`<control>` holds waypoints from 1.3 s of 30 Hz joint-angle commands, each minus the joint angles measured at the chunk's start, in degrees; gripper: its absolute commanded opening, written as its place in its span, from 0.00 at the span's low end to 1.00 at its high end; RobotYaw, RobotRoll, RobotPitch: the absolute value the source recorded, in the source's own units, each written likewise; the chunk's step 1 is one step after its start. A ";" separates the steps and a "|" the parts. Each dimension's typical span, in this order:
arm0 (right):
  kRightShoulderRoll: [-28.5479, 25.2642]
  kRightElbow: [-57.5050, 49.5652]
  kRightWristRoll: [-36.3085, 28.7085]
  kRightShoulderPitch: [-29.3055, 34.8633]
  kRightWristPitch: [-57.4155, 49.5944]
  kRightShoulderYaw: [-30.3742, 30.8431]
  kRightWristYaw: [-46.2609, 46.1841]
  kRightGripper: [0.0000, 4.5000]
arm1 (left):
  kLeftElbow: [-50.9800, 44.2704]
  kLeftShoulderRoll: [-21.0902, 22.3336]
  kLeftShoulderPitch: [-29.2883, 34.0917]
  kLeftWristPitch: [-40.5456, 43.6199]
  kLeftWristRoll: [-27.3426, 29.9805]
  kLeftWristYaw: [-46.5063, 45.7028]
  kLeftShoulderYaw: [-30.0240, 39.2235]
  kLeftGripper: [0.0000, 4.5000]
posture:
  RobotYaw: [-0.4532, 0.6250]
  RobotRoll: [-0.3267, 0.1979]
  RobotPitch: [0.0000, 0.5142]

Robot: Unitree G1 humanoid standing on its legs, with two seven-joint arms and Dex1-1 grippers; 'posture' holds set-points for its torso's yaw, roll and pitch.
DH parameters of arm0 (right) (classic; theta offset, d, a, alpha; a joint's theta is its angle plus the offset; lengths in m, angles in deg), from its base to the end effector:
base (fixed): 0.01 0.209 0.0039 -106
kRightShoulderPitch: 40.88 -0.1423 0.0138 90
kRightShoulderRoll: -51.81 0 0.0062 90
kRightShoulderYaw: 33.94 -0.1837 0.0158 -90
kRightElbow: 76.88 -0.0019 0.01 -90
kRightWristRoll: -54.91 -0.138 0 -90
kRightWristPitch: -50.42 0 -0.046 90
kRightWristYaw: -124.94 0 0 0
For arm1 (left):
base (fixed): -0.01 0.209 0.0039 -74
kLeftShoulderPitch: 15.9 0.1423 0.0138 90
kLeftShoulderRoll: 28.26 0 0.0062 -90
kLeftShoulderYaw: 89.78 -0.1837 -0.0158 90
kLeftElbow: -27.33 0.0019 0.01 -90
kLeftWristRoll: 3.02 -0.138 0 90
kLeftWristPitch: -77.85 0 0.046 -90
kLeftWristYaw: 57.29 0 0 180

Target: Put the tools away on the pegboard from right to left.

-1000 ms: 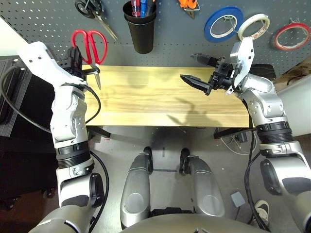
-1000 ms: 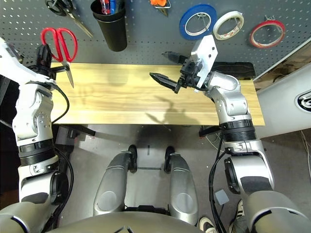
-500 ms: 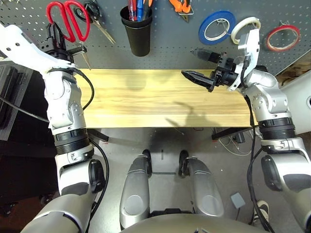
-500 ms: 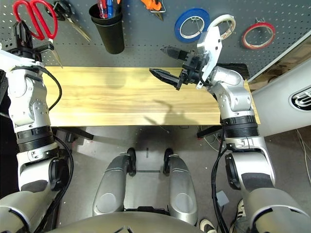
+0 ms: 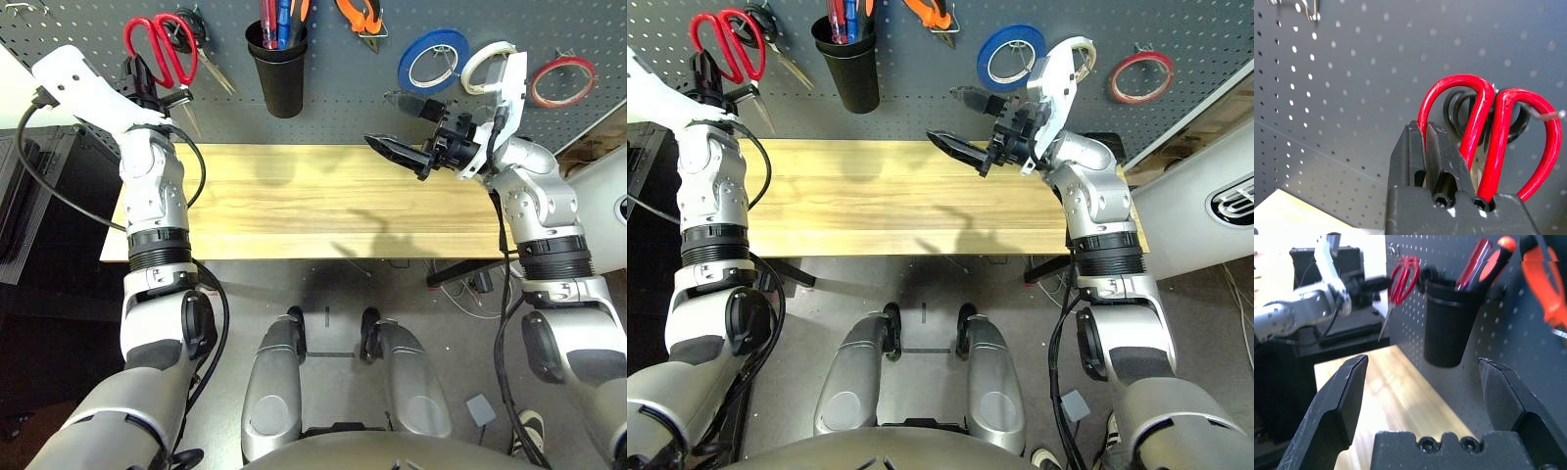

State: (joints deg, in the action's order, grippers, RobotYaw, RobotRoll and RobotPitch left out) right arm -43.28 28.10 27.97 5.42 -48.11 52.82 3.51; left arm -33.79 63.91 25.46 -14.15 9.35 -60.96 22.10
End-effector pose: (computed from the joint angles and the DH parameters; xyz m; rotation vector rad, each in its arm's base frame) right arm 0.3186 -0.1883 0.2045 -0.0649 -0.3921 1.1160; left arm 0.3276 0.2367 0.2016 -0.1596 -0.4464 0.2930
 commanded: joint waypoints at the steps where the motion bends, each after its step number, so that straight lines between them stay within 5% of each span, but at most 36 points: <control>1: 0.36 -2.21 -1.34 -0.23 -0.80 -1.08 -0.78 1.00 | 1.28 0.12 -0.53 -1.21 -0.09 -0.39 -0.10 0.01 | 0.36 0.62 0.40; 9: 0.71 -2.30 -1.29 -0.25 -0.65 -0.54 -1.76 1.00 | 1.07 -0.17 -0.22 0.28 -0.16 -0.20 -1.00 0.01 | 0.36 0.62 0.39; 22: 0.48 -2.17 0.22 2.38 -0.71 -0.13 -3.30 1.00 | -14.11 1.69 10.51 12.71 -2.13 4.21 -7.17 1.00 | 0.36 0.62 0.39; 28: 0.13 -0.06 3.23 5.37 0.60 -0.31 -6.48 1.00 | -22.36 3.12 17.34 18.77 -2.11 8.18 -9.84 1.00 | 0.37 0.62 0.39; 31: -0.65 4.31 9.67 6.33 1.75 1.13 -12.43 1.00 | -23.26 3.18 20.13 21.03 -1.86 9.96 -10.65 1.00 | 0.38 0.62 0.39; 35: 0.19 12.21 18.97 7.06 5.40 1.07 -26.72 1.00 | -19.79 2.62 23.63 16.94 -4.03 10.07 -11.19 1.00 | 0.38 0.62 0.38; 39: 2.63 19.80 20.66 8.31 10.86 -1.74 -35.95 1.00 | -15.29 0.93 26.27 9.66 -4.68 10.22 -10.59 1.00 | 0.38 0.62 0.39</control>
State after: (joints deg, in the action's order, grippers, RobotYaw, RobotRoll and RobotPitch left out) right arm -41.16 45.40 47.73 12.60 -39.85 52.58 -29.67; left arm -50.88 65.43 50.34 -1.86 5.46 -51.09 11.49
